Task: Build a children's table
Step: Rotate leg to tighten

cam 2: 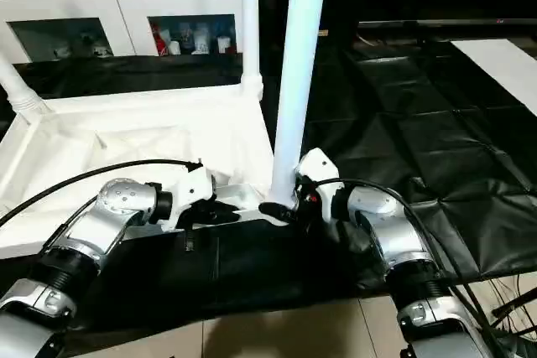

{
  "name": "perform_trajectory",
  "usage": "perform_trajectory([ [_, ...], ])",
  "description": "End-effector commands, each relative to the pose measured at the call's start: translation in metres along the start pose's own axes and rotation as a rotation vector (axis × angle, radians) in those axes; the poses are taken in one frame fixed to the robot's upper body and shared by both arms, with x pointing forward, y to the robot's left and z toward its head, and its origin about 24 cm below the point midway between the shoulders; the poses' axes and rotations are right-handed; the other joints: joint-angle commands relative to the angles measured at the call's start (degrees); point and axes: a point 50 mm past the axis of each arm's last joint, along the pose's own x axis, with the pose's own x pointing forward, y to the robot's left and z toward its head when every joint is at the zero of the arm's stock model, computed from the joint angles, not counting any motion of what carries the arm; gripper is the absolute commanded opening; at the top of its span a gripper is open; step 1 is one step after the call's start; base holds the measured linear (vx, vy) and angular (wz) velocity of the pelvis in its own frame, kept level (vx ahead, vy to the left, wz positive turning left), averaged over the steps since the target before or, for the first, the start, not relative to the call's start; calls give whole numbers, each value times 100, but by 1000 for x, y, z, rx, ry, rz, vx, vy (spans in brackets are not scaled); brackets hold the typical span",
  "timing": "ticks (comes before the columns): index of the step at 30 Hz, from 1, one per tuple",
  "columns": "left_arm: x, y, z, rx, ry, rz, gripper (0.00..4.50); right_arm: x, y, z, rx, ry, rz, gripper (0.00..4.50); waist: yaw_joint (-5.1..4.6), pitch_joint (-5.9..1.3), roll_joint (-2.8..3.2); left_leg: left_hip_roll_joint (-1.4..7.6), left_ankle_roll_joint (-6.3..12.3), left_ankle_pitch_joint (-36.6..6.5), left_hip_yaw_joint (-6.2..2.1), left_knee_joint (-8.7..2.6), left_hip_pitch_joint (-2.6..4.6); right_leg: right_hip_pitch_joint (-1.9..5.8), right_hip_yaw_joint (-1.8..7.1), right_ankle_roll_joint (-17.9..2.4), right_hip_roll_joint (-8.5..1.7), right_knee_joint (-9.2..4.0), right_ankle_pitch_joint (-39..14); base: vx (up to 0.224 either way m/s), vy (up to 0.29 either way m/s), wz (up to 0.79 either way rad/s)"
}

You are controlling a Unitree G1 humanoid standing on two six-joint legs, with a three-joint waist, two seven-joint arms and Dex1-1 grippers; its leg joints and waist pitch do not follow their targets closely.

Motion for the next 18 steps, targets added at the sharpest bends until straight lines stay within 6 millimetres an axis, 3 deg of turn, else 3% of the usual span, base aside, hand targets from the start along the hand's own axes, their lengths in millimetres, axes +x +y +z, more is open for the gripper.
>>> perform_trajectory([
  [1, 4, -9, -5, -36, -30, -51, 0, -1, 2, 1, -10, 9, 20, 421, 14, -299, -117, 247, 582, -906, -96, -362, -30, 288, 269, -1343, -330, -419, -1034, 0, 0, 0],
  [18, 3, -10, -5, -51, -21, -53, 0, 1, 4, 1, 9, -1, 36, 286, 12, -302, -112, 251, 599, -892, -98, -352, -36, 290, 262, -1348, -333, -421, -1089, 0, 0, 0],
])
